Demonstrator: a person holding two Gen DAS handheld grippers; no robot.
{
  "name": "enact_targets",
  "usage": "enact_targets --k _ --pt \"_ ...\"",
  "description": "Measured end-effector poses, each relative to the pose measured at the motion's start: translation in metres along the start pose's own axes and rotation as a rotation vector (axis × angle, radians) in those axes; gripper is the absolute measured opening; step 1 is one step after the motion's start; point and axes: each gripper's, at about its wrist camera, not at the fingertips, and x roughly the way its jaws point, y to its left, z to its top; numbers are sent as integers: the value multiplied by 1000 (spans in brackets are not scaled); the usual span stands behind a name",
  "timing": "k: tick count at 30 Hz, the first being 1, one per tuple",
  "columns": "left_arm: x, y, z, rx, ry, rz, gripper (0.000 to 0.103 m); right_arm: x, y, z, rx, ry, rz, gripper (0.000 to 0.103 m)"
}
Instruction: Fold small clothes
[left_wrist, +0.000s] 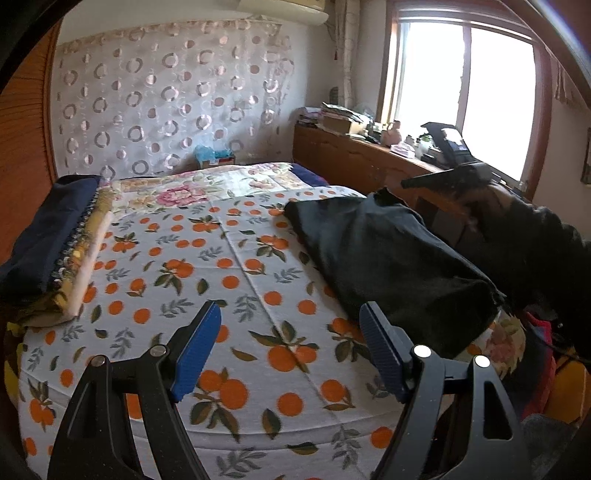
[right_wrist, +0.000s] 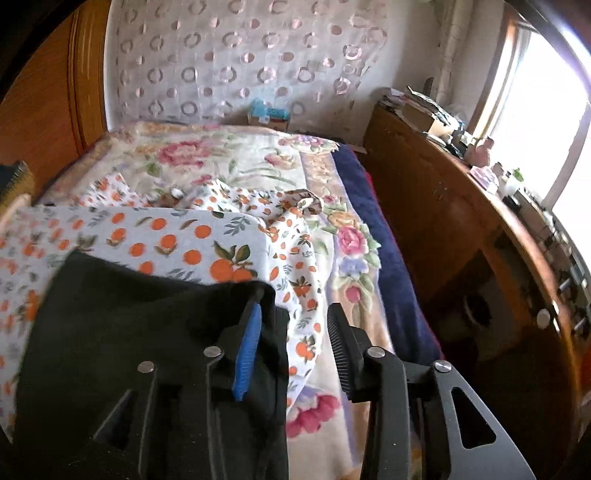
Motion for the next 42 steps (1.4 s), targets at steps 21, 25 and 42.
enact_targets --k 21,25,42 --pt "50 -82 -20 141 170 -172 78 -122 15 -202 -39 58 134 39" --pt "52 -92 -25 168 196 -185 78 -125 15 -206 -16 64 155 39" --pt "56 -93 -33 157 247 -246 38 -160 -10 -209 -74 4 151 4"
